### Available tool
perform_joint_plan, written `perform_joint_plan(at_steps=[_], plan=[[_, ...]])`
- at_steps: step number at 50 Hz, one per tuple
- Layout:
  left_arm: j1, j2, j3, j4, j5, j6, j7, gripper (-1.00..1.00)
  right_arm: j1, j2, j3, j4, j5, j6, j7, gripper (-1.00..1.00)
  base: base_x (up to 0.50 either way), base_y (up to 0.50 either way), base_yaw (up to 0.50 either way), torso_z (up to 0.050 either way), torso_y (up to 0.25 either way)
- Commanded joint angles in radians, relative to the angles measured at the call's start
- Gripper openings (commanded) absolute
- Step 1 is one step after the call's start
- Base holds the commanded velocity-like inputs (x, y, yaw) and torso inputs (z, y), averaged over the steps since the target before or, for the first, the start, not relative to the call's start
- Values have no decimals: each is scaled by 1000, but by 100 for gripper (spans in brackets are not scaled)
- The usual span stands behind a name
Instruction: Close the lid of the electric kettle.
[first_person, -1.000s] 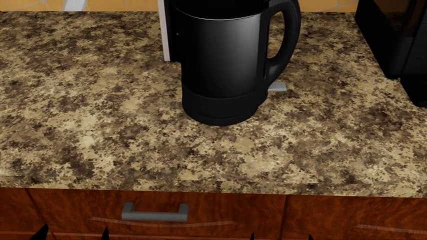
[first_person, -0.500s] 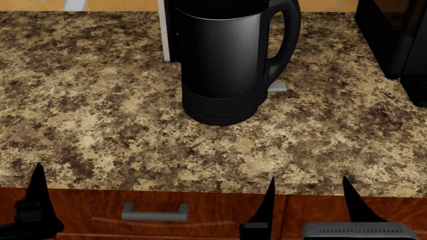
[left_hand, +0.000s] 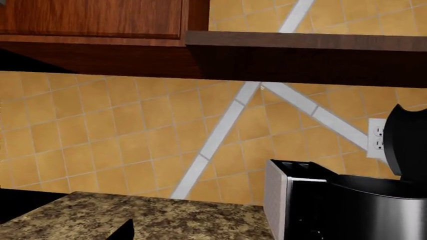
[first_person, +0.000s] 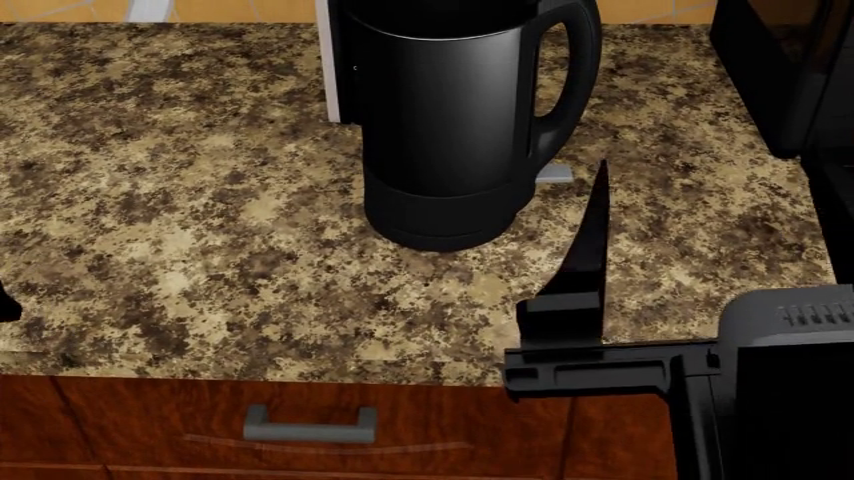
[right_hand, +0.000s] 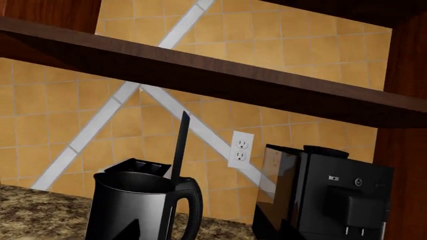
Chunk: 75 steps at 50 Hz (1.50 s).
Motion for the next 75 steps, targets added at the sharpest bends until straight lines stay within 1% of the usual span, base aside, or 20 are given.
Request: perform_joint_plan(at_steps=[1, 10, 26, 38, 41, 47, 61, 63, 65, 69, 75], plan=[[-102, -37, -42, 43, -75, -82, -35, 100, 175, 136, 25, -21, 293, 25, 174, 100, 0, 0, 0, 0, 0], [-114, -39, -40, 37, -80, -81, -38, 100, 155, 143, 27, -11, 280, -3, 167, 100, 0, 0, 0, 0, 0], [-146, -47, -56, 31, -116, -107, -60, 100, 194, 150, 15, 11, 283, -19, 159, 100, 0, 0, 0, 0, 0], [-154, -55, -32, 11, -84, -79, -46, 100, 192, 156, 20, 26, 256, -44, 135, 100, 0, 0, 0, 0, 0], [-167, -55, -35, 10, -109, -95, -47, 100, 200, 155, 13, 32, 253, -43, 133, 100, 0, 0, 0, 0, 0], [-161, -60, -30, 3, -94, -79, -40, 100, 195, 147, 20, 45, 249, -59, 135, 100, 0, 0, 0, 0, 0], [-166, -60, -25, -6, -95, -73, -42, 100, 214, 145, -7, 48, 224, -62, 123, 100, 398, -174, 0, 0, 0], [-160, -59, -23, -4, -93, -69, -42, 100, 231, 152, -33, 48, 215, -31, 138, 100, 293, -51, 0, 0, 0], [-158, -59, -25, -1, -96, -70, -44, 100, 219, 154, -43, 36, 195, -38, 122, 100, 0, 0, 0, 0, 0], [-154, -60, -27, 4, -100, -71, -48, 100, 221, 163, -32, 36, 218, -41, 126, 100, 47, 0, 0, 0, 0], [-147, -60, -32, 14, -109, -73, -55, 100, 211, 168, -26, 31, 216, -56, 117, 100, 486, 0, 0, 0, 0]])
